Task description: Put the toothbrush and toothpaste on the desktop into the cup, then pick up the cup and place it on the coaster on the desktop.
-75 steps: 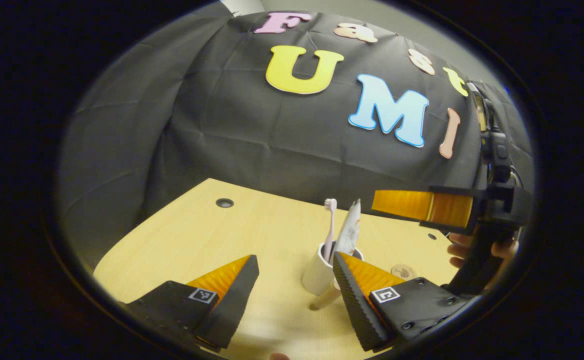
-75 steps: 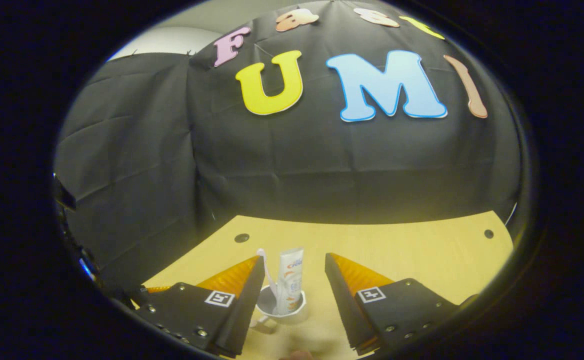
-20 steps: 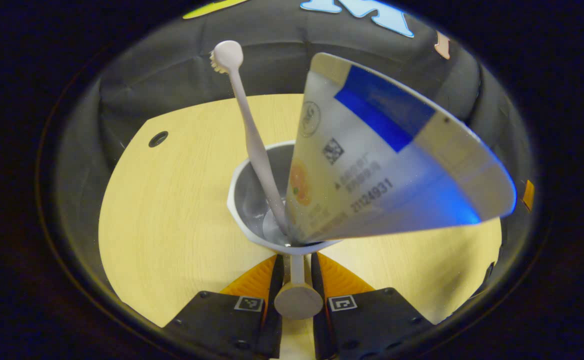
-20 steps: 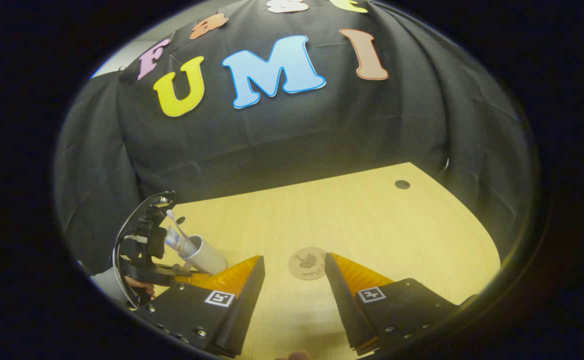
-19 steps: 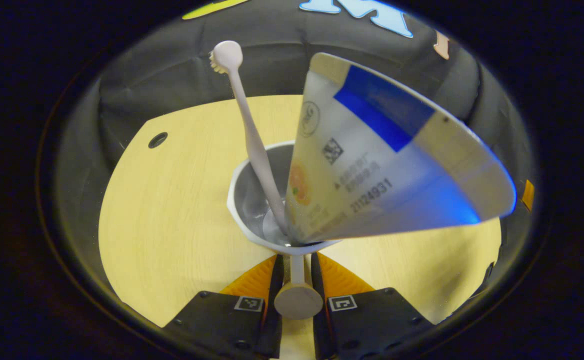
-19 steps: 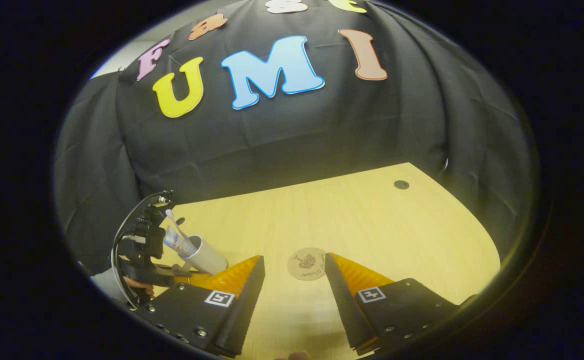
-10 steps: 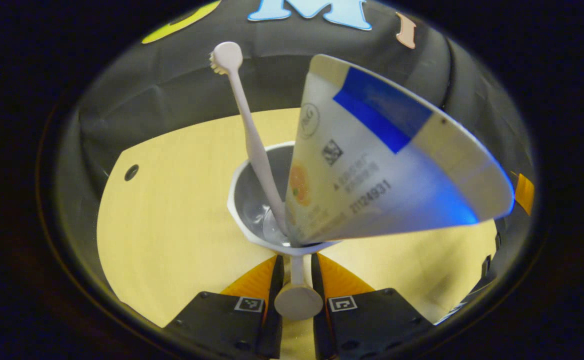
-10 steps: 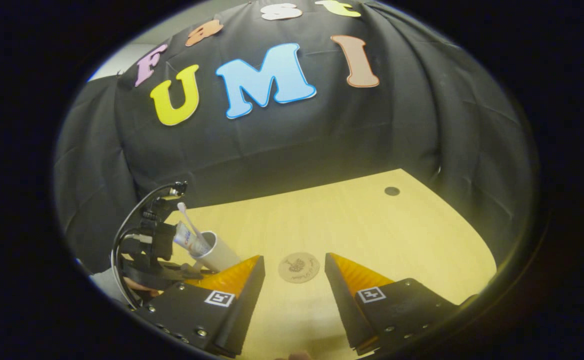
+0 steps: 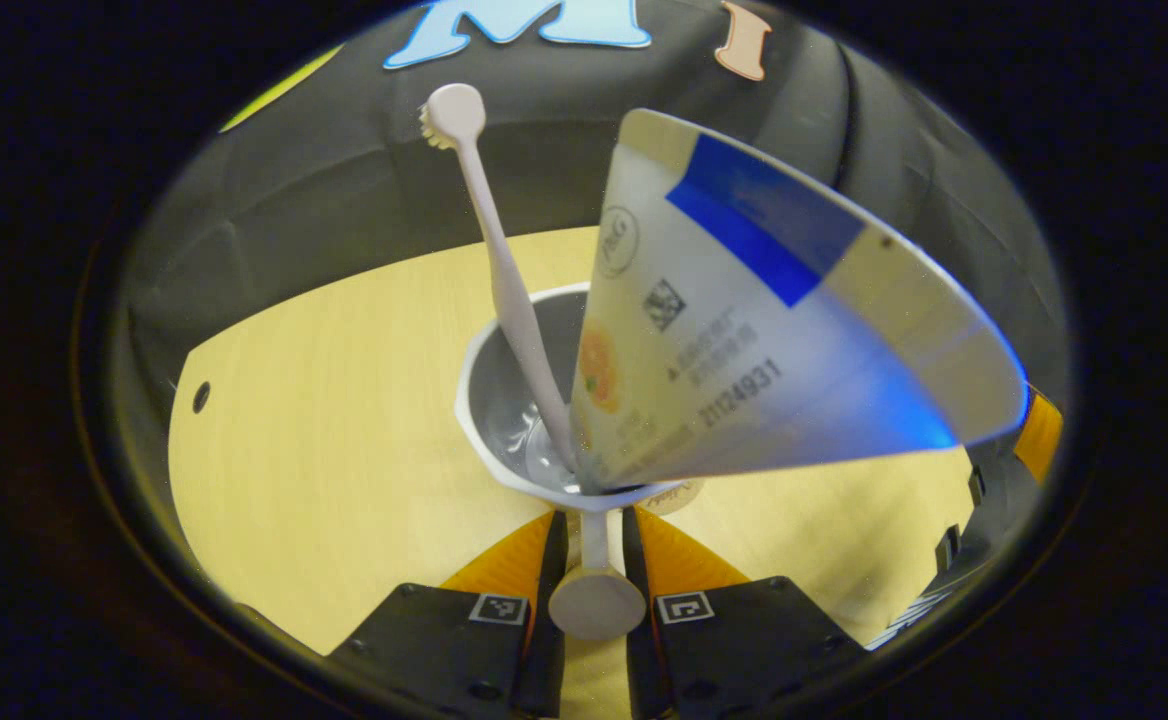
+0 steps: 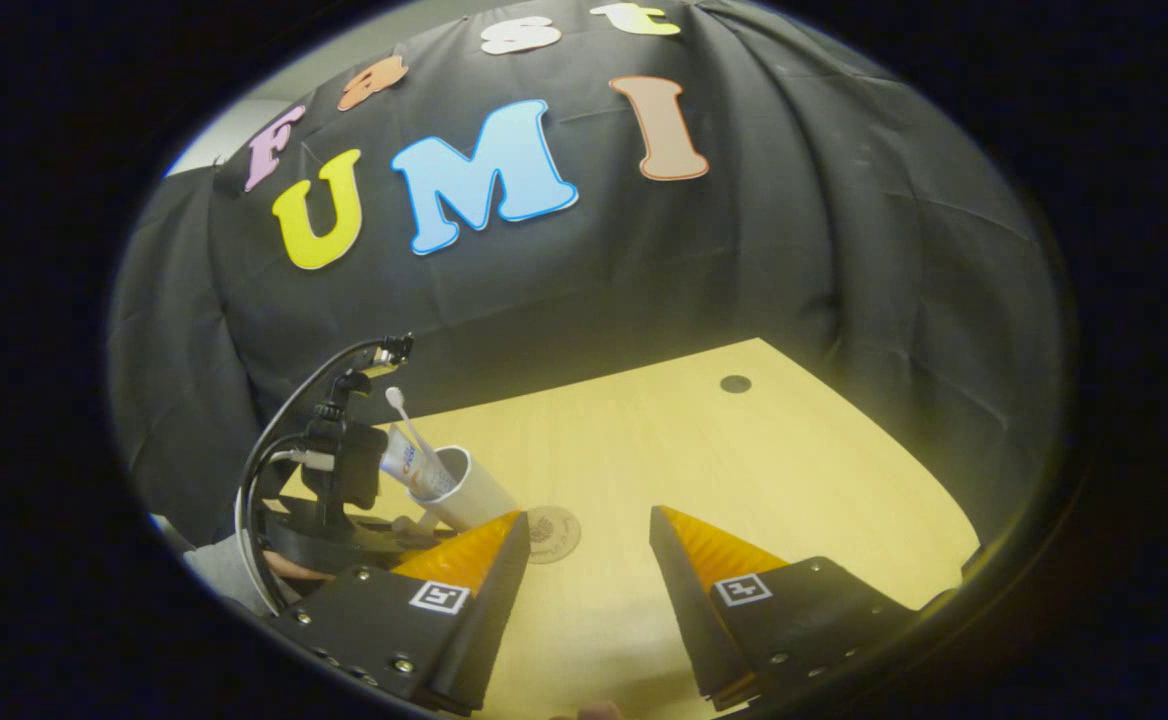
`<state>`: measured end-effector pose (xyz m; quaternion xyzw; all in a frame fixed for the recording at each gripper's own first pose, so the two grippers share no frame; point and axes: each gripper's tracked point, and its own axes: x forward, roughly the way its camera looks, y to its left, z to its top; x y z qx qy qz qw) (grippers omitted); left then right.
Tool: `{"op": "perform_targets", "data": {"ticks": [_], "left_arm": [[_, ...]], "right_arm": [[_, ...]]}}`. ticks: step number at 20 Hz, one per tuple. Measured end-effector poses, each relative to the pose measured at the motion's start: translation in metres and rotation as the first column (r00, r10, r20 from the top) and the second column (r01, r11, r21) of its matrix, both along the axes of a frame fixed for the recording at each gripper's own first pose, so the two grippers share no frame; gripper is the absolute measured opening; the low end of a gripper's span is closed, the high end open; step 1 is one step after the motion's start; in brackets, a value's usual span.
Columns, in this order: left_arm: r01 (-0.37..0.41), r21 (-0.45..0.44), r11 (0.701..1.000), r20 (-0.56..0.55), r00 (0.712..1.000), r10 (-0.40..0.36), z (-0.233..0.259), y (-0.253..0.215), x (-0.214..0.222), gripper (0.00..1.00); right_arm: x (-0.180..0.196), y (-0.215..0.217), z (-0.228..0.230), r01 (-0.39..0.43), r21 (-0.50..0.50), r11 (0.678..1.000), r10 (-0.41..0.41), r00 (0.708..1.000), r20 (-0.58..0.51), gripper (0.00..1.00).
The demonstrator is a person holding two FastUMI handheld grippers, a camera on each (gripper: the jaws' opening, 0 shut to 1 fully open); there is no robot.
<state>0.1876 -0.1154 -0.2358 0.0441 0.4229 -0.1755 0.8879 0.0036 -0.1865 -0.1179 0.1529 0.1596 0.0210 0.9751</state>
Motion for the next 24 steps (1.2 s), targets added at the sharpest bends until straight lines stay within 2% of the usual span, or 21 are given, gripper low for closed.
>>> {"op": "perform_targets", "data": {"ticks": [6, 13, 14, 18, 19, 20, 21, 22, 23, 24], "left_arm": [[0.022, 0.039, 0.999, -0.045, 0.999, -0.020, -0.019, -0.029, 0.009, 0.32], [0.021, 0.079, 0.997, -0.088, 0.996, -0.014, -0.030, -0.041, 0.024, 0.32], [0.018, 0.082, 0.996, -0.095, 0.995, -0.010, -0.026, -0.045, 0.030, 0.29], [0.020, 0.101, 0.995, -0.092, 0.996, -0.010, -0.035, -0.050, 0.030, 0.35], [0.015, 0.100, 0.995, -0.091, 0.996, -0.006, -0.037, -0.051, 0.029, 0.33], [0.011, 0.099, 0.995, -0.092, 0.996, -0.002, -0.038, -0.049, 0.029, 0.39], [0.011, 0.099, 0.995, -0.090, 0.996, -0.002, -0.036, -0.048, 0.029, 0.28], [0.010, 0.094, 0.996, -0.085, 0.996, -0.002, -0.034, -0.046, 0.028, 0.30], [0.015, 0.087, 0.996, -0.081, 0.997, -0.008, -0.030, -0.043, 0.025, 0.37], [0.011, 0.075, 0.997, -0.066, 0.998, -0.006, -0.019, -0.038, 0.017, 0.37]], "right_arm": [[0.002, -0.027, -0.006, 0.023, 0.034, 0.999, -0.023, 1.000, -0.013, 0.74], [0.003, -0.041, -0.009, 0.031, 0.047, 0.998, -0.030, 0.999, -0.020, 0.74], [0.002, -0.043, -0.009, 0.033, 0.048, 0.998, -0.032, 0.999, -0.018, 0.74], [0.001, -0.045, -0.010, 0.036, 0.051, 0.998, -0.035, 0.999, -0.025, 0.74], [0.001, -0.044, -0.011, 0.036, 0.051, 0.998, -0.034, 0.999, -0.026, 0.74], [0.000, -0.044, -0.010, 0.036, 0.049, 0.998, -0.034, 0.999, -0.025, 0.74], [-0.002, -0.042, -0.010, 0.035, 0.045, 0.998, -0.034, 0.999, -0.025, 0.74], [-0.002, -0.041, -0.009, 0.033, 0.041, 0.999, -0.032, 0.999, -0.025, 0.74], [-0.002, -0.039, -0.010, 0.031, 0.039, 0.999, -0.030, 0.999, -0.025, 0.74], [-0.003, -0.038, -0.008, 0.028, 0.040, 0.999, -0.027, 0.999, -0.023, 0.74]]}}
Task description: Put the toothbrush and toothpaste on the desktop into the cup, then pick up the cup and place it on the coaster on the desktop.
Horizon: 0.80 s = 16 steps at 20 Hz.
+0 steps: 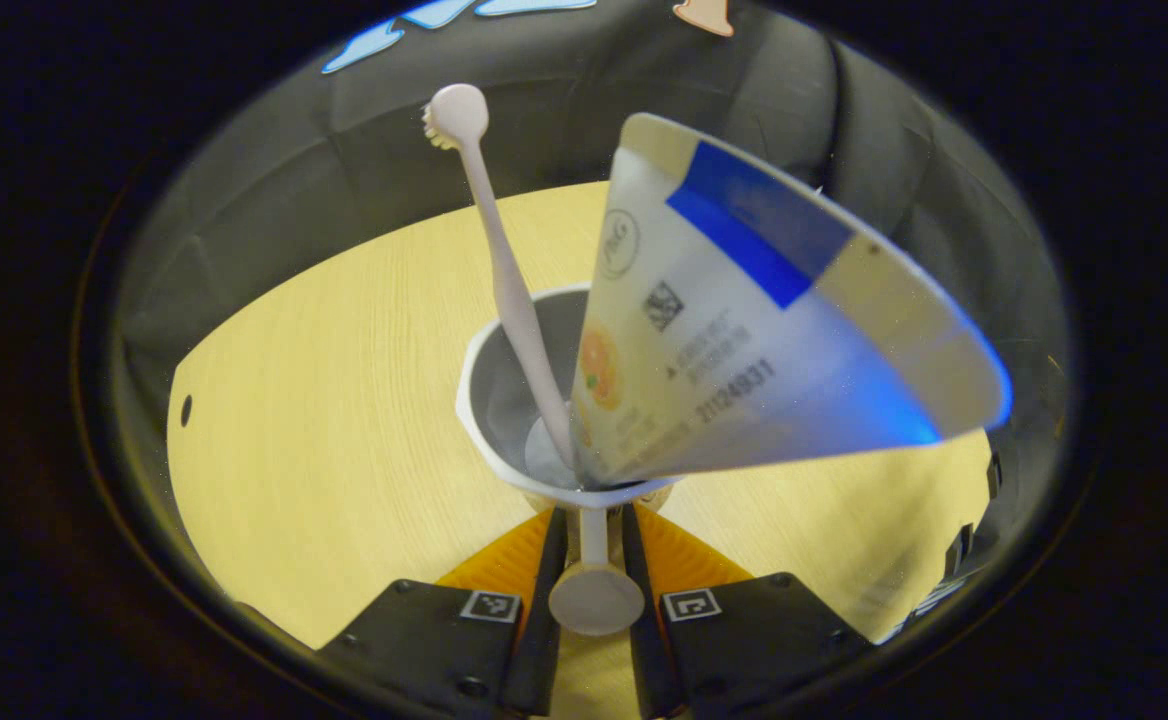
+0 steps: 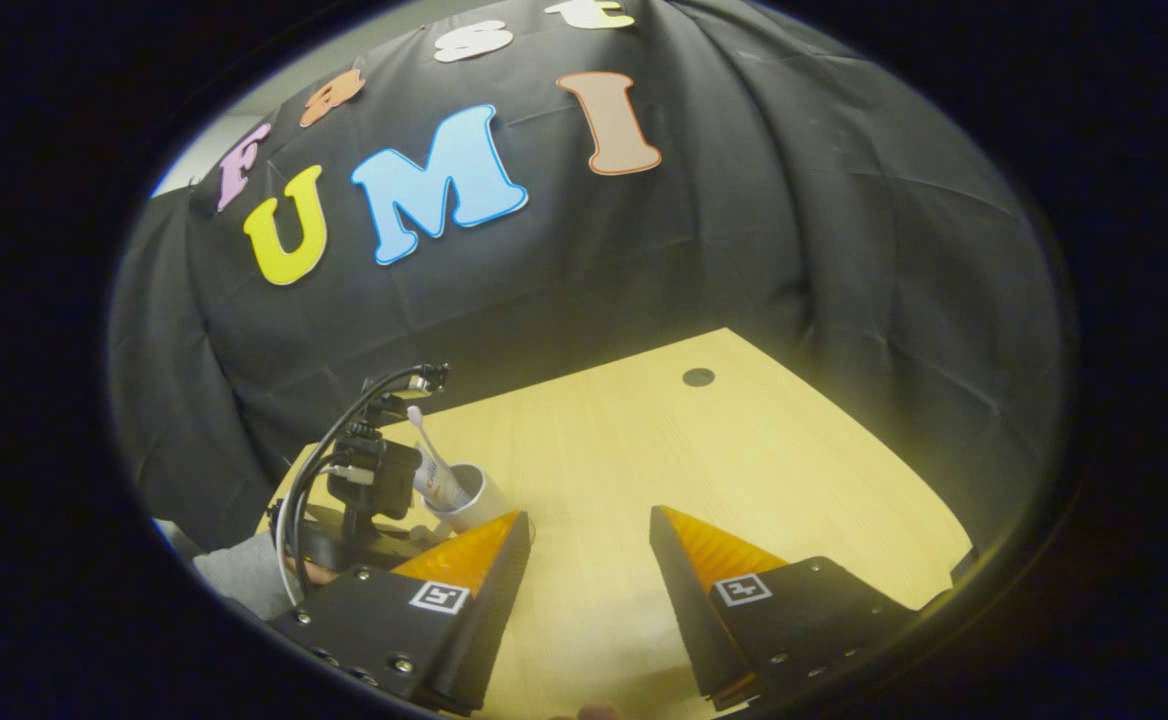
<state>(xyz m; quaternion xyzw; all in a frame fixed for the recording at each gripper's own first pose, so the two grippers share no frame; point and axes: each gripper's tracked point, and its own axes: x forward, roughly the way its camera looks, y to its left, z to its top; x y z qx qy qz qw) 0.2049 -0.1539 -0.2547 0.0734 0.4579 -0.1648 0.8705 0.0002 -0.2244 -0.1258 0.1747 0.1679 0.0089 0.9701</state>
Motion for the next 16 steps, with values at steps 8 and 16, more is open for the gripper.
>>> {"op": "perform_targets", "data": {"ticks": [8, 16], "left_arm": [[-0.036, -0.129, 0.991, 0.161, 0.985, 0.057, 0.077, 0.013, -0.024, 1.00], [-0.150, -0.237, 0.960, 0.499, 0.829, 0.252, 0.213, 0.079, -0.083, 0.94]], "right_arm": [[-0.010, 0.026, 0.019, -0.067, -0.042, 0.997, 0.069, 0.996, 0.051, 0.74], [-0.030, 0.071, 0.068, -0.156, -0.109, 0.982, 0.174, 0.966, 0.193, 0.74]]}}
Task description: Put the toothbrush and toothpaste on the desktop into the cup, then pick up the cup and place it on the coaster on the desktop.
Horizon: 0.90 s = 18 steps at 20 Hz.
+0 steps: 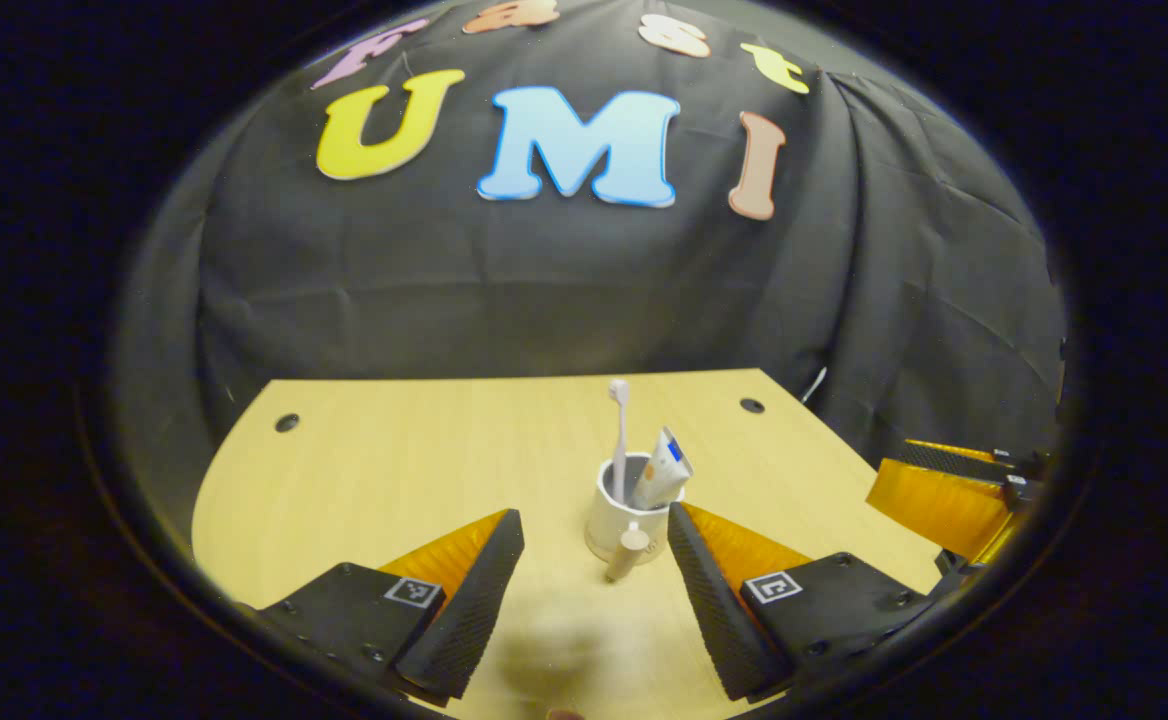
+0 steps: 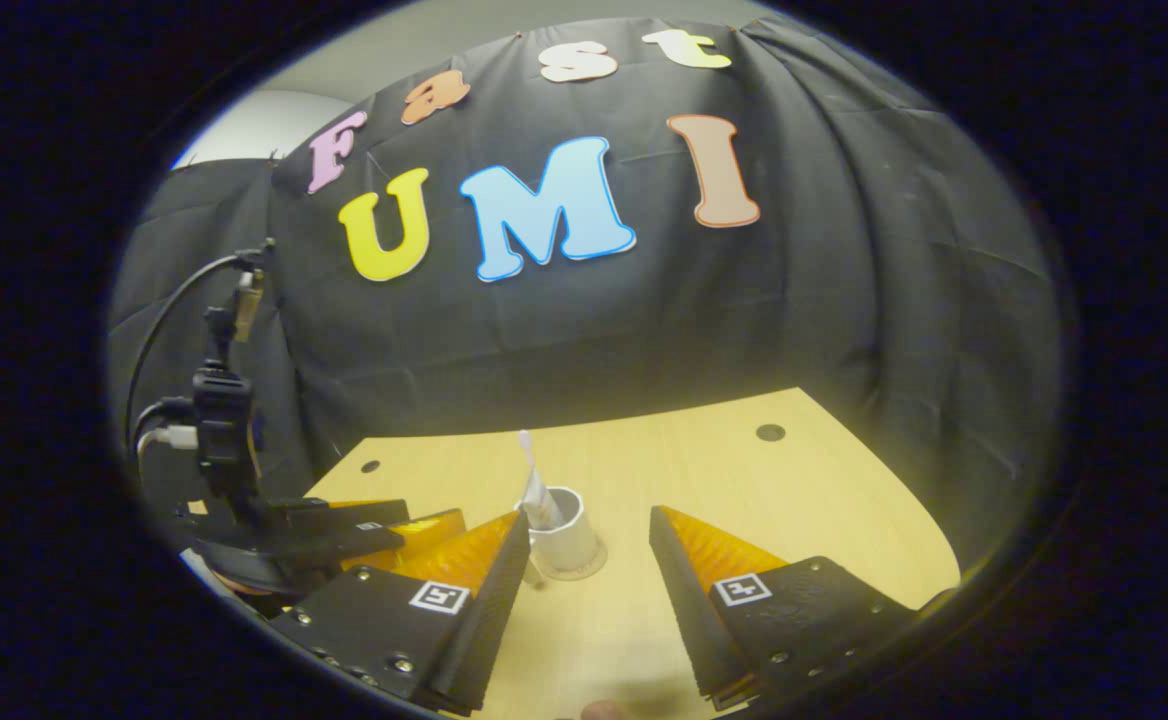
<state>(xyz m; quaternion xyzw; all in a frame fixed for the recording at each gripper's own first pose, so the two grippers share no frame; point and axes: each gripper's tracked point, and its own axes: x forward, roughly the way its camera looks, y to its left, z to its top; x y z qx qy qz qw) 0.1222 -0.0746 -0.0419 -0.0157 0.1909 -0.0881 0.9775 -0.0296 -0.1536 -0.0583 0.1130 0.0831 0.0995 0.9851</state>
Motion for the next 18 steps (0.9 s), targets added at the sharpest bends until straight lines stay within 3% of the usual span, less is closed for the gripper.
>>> {"op": "perform_targets", "data": {"ticks": [3, 7, 8, 10, 12, 13, 14, 18], "left_arm": [[-0.072, -0.003, 0.997, 0.168, 0.983, 0.071, 0.056, 0.032, -0.030, 0.94], [-0.117, -0.048, 0.992, 0.332, 0.935, 0.126, 0.109, 0.060, -0.068, 0.94], [-0.126, -0.050, 0.991, 0.354, 0.926, 0.135, 0.118, 0.065, -0.075, 0.94], [-0.139, -0.062, 0.988, 0.379, 0.913, 0.152, 0.131, 0.072, -0.085, 0.93], [-0.147, -0.078, 0.986, 0.398, 0.902, 0.166, 0.135, 0.079, -0.090, 0.93], [-0.145, -0.080, 0.986, 0.407, 0.898, 0.166, 0.136, 0.083, -0.092, 0.93], [-0.141, -0.078, 0.987, 0.408, 0.898, 0.161, 0.137, 0.084, -0.094, 0.94], [-0.126, -0.083, 0.989, 0.424, 0.893, 0.149, 0.144, 0.101, -0.103, 0.94]], "right_arm": [[-0.009, 0.011, 0.022, -0.008, -0.012, 1.000, 0.009, 0.996, 0.084, 0.74], [-0.020, 0.018, 0.052, 0.055, -0.102, 0.993, -0.031, 0.975, 0.219, 0.74], [-0.022, 0.022, 0.056, 0.063, -0.134, 0.989, -0.028, 0.969, 0.245, 0.74], [-0.030, 0.026, 0.063, 0.088, -0.187, 0.978, -0.030, 0.956, 0.290, 0.94], [-0.036, 0.030, 0.073, 0.113, -0.207, 0.972, -0.039, 0.943, 0.330, 0.94], [-0.037, 0.034, 0.078, 0.116, -0.207, 0.972, -0.038, 0.938, 0.345, 0.87], [-0.039, 0.037, 0.081, 0.119, -0.205, 0.971, -0.039, 0.934, 0.355, 0.93], [-0.044, 0.043, 0.090, 0.148, -0.213, 0.966, -0.059, 0.925, 0.376, 0.92]]}}
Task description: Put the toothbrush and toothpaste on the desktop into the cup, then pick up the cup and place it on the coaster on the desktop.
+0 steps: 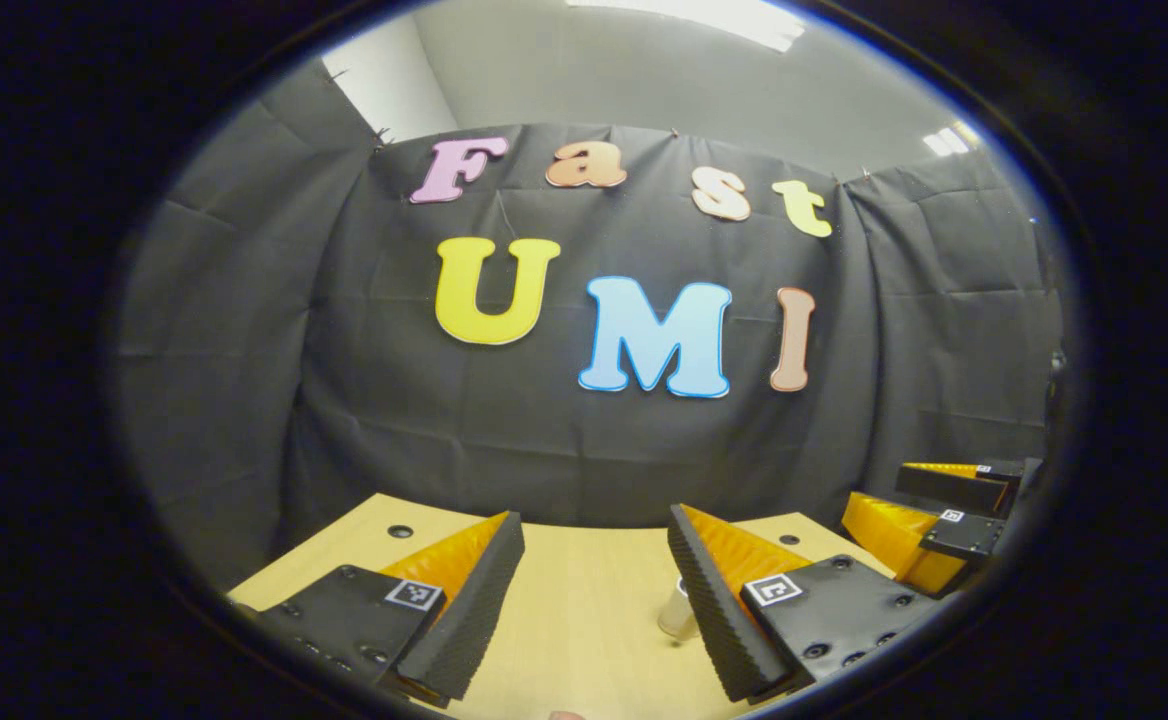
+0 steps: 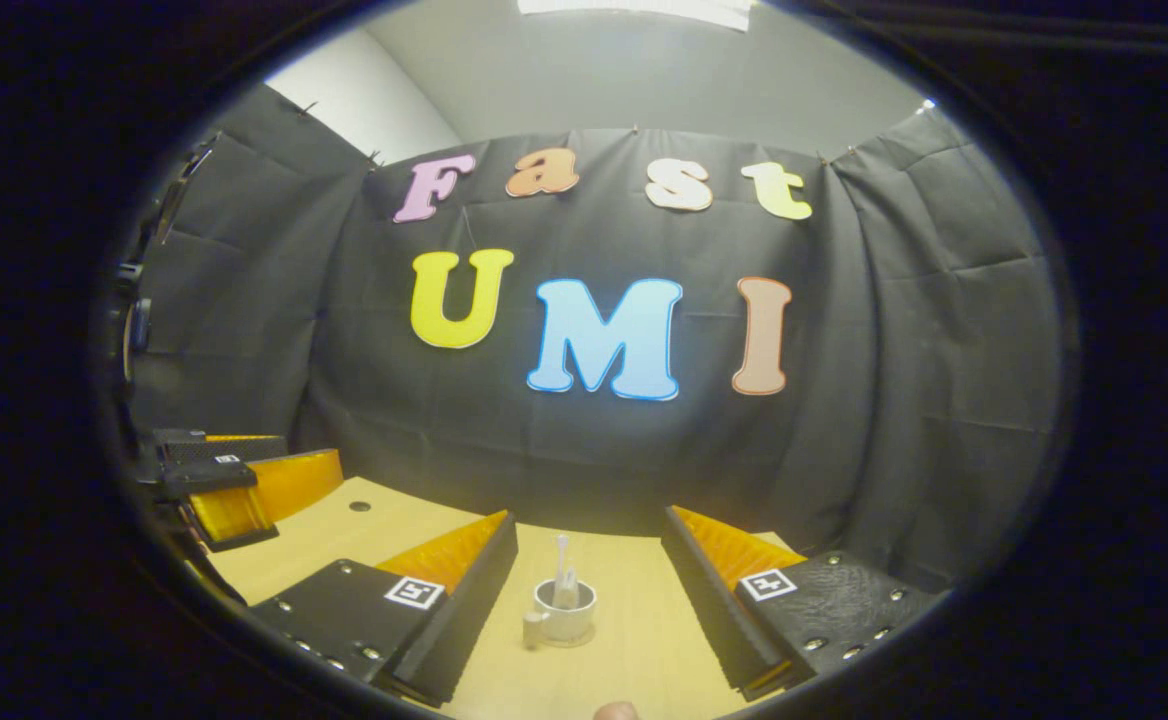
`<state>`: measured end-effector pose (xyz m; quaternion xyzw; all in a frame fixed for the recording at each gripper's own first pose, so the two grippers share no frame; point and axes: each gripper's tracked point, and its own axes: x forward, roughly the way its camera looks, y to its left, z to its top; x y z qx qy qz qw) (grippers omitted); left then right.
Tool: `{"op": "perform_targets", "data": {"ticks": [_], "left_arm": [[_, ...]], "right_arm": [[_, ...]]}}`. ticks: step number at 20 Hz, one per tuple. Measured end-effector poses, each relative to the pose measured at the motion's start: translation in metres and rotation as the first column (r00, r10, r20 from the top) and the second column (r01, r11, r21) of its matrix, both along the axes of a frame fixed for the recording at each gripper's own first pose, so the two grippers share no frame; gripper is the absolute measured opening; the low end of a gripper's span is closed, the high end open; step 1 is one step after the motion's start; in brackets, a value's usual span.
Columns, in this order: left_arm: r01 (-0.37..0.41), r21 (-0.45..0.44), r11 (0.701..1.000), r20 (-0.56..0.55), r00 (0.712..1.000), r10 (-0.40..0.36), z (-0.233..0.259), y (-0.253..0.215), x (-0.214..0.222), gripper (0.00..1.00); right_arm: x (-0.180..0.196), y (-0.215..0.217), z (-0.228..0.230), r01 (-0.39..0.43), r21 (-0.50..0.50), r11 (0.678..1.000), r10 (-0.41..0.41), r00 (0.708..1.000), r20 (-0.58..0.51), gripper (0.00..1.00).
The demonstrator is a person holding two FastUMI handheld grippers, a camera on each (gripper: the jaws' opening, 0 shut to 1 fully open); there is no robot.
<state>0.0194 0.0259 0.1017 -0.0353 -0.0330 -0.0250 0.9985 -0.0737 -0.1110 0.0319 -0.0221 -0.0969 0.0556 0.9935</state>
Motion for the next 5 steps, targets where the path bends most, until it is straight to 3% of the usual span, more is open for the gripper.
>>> {"op": "perform_targets", "data": {"ticks": [5], "left_arm": [[0.001, 0.038, 0.999, 0.025, 1.000, -0.002, 0.013, 0.009, 0.003, 0.93]], "right_arm": [[-0.002, 0.006, -0.001, 0.002, 0.004, 1.000, -0.002, 1.000, 0.000, 0.92]]}}
